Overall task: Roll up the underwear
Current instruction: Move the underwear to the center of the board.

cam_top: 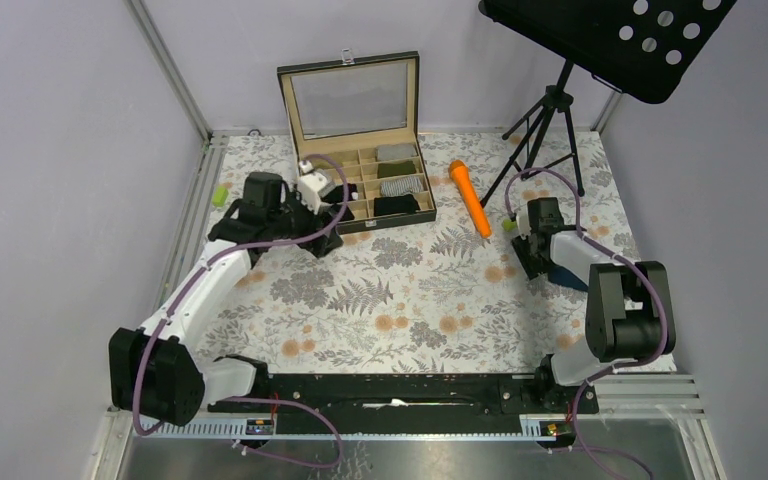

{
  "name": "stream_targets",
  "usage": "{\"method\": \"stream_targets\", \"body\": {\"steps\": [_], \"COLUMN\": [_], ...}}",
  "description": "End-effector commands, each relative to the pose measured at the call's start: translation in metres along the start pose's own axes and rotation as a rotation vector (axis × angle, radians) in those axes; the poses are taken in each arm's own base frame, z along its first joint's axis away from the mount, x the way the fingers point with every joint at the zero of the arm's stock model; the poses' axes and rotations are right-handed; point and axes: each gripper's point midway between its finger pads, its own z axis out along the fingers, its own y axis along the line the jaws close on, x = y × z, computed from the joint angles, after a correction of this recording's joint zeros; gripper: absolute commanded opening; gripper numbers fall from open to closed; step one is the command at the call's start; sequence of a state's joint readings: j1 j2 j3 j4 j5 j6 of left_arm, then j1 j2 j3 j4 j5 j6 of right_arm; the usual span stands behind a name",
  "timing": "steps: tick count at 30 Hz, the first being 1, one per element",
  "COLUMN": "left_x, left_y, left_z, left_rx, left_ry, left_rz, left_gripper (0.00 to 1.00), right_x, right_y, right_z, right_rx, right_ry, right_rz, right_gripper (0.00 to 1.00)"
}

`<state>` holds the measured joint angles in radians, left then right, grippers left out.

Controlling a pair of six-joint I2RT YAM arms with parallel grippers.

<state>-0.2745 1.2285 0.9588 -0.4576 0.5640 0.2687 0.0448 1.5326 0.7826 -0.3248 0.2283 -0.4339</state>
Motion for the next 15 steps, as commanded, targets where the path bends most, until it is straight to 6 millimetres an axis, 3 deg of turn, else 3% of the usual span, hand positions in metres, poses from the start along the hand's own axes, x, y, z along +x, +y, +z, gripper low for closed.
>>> {"method": "stream_targets", "body": {"steps": [1, 3, 5, 9, 15], "left_x": [-0.056, -0.067, -0.075, -0.08, -0.072], "left_y": [0.069, 0.095, 0.109, 0.109, 0.109], "left_z": [-0.043, -0.062, -0.075, -0.083, -0.081], "left_rx": [-0.347, -0.457, -0.513, -0.478, -0.466], "left_ry": [-0.176, -0.237, -0.291, -0.344, -0.332], "left_rz": [-0.105, -0.21, -0.303, -0.374, -0.375], "left_gripper": [0.75, 0.75, 0.75, 0.76, 0.75], "right_x": [-0.016, -0.014, -0.012, -0.009, -0.008], "right_y": [-0.015, -0.014, -0.013, -0.012, -0.011], "right_z": [0.005, 0.009, 0.012, 0.015, 0.016], "right_rx": [0.056, 0.058, 0.058, 0.054, 0.051], "right_ry": [-0.026, -0.016, -0.006, 0.006, 0.009], "right_rz": [0.013, 0.016, 0.018, 0.018, 0.025], "right_gripper": [0.59, 0.57, 0.56, 0.51, 0.42]}}
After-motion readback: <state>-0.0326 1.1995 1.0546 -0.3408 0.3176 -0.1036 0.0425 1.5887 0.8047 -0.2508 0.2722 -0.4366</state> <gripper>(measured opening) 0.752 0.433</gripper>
